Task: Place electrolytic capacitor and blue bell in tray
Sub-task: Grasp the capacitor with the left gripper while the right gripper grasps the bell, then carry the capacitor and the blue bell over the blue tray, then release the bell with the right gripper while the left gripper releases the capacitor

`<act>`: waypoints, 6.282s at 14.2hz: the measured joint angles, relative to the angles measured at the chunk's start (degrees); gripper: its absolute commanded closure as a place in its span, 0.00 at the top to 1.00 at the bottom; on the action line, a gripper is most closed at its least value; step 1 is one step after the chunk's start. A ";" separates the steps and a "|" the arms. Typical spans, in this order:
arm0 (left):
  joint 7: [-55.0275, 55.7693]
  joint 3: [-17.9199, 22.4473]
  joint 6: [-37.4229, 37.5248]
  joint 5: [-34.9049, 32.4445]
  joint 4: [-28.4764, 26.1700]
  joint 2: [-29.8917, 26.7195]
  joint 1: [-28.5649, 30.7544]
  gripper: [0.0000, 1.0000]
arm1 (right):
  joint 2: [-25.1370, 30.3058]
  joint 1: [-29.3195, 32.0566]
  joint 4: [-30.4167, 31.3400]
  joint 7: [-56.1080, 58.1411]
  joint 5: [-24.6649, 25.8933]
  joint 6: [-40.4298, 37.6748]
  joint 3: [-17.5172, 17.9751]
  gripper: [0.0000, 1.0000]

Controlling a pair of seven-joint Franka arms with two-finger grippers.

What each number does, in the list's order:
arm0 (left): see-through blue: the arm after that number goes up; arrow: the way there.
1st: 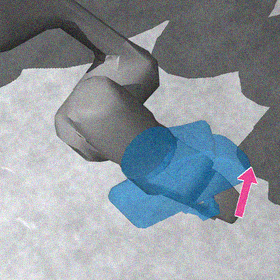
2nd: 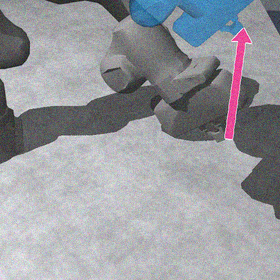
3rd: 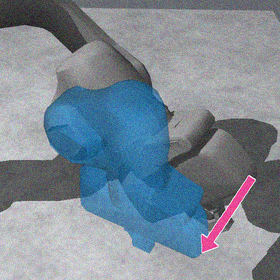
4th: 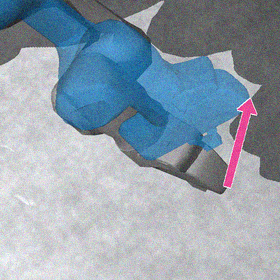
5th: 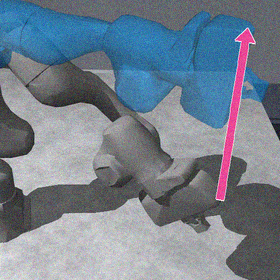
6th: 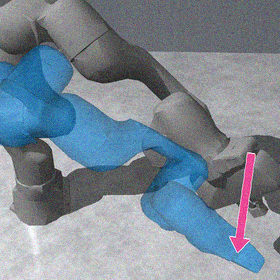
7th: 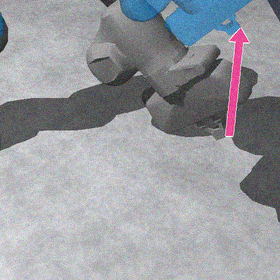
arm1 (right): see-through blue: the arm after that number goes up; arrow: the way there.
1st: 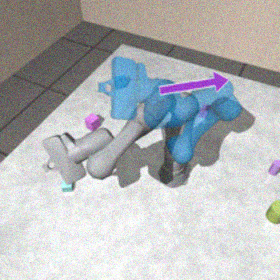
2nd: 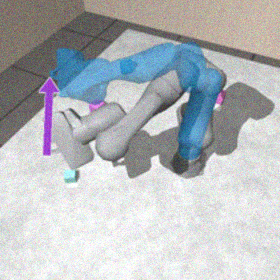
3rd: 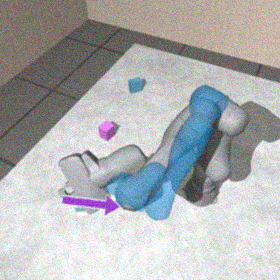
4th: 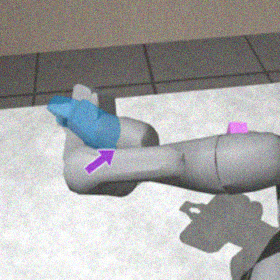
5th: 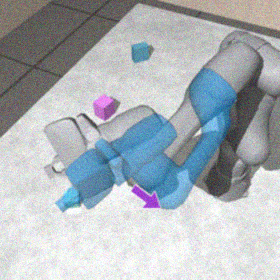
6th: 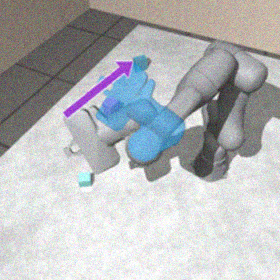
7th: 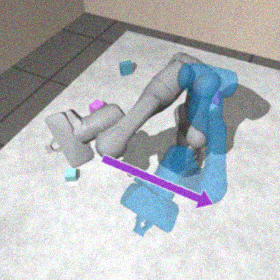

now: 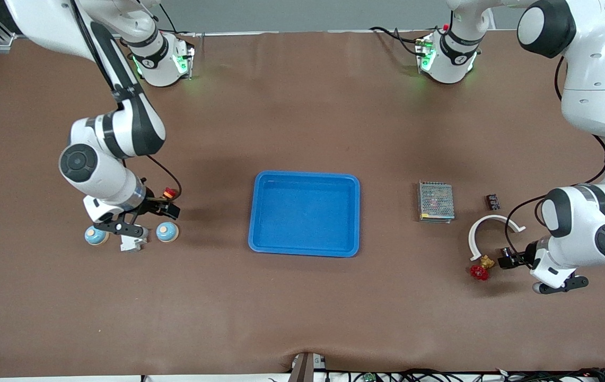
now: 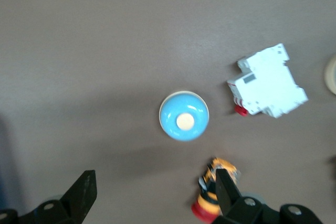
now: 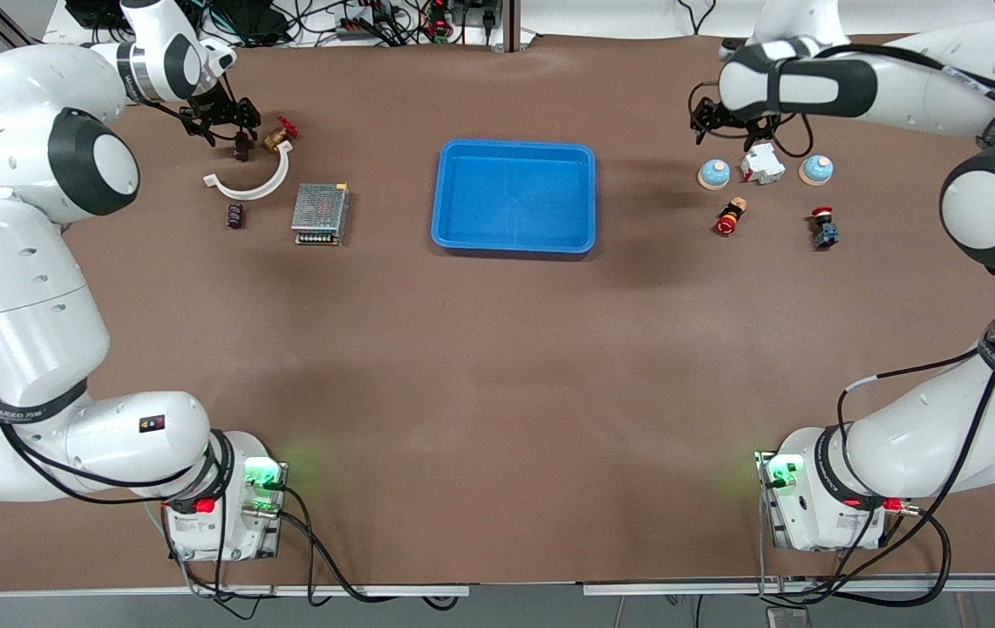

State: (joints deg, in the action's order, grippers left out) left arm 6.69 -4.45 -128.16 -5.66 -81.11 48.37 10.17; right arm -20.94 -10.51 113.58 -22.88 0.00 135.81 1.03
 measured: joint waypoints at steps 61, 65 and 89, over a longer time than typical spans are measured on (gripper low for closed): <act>67.65 -1.75 15.05 3.31 1.14 -11.81 -40.44 0.00 | -27.85 -18.99 -33.13 -47.53 0.38 -4.64 3.96 0.00; 71.34 -1.76 10.86 3.32 0.68 -9.21 -43.12 0.00 | -29.63 -19.65 -34.86 -47.58 0.42 -4.60 3.09 0.00; 71.35 -1.34 -5.59 3.26 -13.06 -6.64 -43.77 0.00 | -28.17 -20.03 -41.76 -37.84 5.06 -19.75 2.21 1.00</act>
State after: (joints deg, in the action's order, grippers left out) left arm 78.04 -5.79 -133.75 -2.40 -94.16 41.73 -33.60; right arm -49.11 -30.54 71.82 -60.72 5.06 116.06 3.24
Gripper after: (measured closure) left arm 0.687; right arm 0.000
